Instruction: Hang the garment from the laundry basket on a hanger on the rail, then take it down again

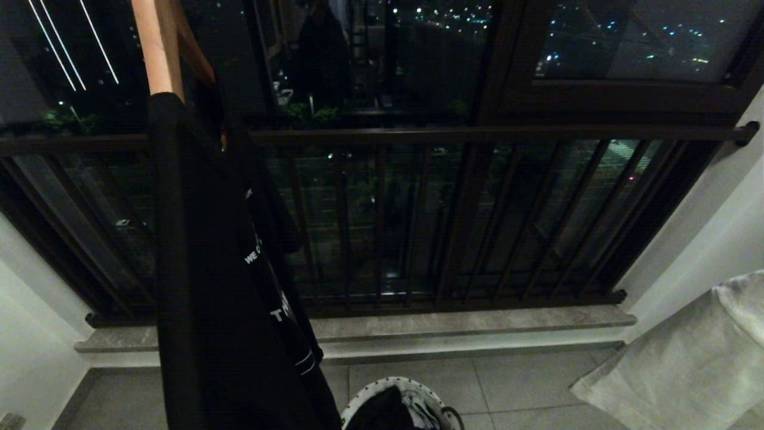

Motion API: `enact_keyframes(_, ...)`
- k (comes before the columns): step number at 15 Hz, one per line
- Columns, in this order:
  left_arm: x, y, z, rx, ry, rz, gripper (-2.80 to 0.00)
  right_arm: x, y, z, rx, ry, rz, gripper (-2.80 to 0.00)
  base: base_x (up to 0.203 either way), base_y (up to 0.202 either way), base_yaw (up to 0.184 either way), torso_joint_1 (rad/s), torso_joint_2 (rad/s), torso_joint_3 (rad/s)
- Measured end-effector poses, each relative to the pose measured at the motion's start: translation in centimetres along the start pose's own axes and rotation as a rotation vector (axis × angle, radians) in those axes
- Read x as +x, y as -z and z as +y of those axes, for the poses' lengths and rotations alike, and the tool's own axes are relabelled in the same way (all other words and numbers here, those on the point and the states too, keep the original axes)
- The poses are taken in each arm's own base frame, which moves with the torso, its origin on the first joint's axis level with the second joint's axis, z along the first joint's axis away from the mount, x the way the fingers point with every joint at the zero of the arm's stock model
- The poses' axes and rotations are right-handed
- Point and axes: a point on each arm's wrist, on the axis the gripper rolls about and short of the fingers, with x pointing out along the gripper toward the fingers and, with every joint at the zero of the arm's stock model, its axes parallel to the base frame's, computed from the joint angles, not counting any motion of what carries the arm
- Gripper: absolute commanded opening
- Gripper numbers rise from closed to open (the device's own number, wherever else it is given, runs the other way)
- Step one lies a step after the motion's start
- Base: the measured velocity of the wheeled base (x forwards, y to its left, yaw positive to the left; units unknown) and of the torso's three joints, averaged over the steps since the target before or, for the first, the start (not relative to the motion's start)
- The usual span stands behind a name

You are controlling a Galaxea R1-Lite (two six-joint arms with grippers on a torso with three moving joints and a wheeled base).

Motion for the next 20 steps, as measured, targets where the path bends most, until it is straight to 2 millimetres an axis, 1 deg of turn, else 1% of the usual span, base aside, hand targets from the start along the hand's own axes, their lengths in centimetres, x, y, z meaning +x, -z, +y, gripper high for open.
enact_keyframes(4,0.0,0.0,0.0,0.000,0.000,0.000,-2.80,0.4,-0.2,0.4,0.002,-0.114,-0.017,-2.80,0.000,0.000,0.000,0.000,0.00,0.000)
enact_keyframes(8,0.0,0.0,0.0,0.000,0.000,0.000,-2.80,1.9,0.0,1.2,0.003,-0.236,-0.002,-2.80,0.000,0.000,0.000,0.000,0.00,0.000)
enact_keyframes(16,0.0,0.0,0.0,0.000,0.001,0.000,-2.80,3.4,0.2,2.2,0.123,-0.419,0.028,-2.80,0.000,0.000,0.000,0.000,0.00,0.000)
enact_keyframes(20,0.0,0.0,0.0,-0.001,0.000,0.000,-2.80,4.4,-0.1,2.7,0.196,-0.520,0.045,-2.80,0.000,0.000,0.000,0.000,0.00,0.000)
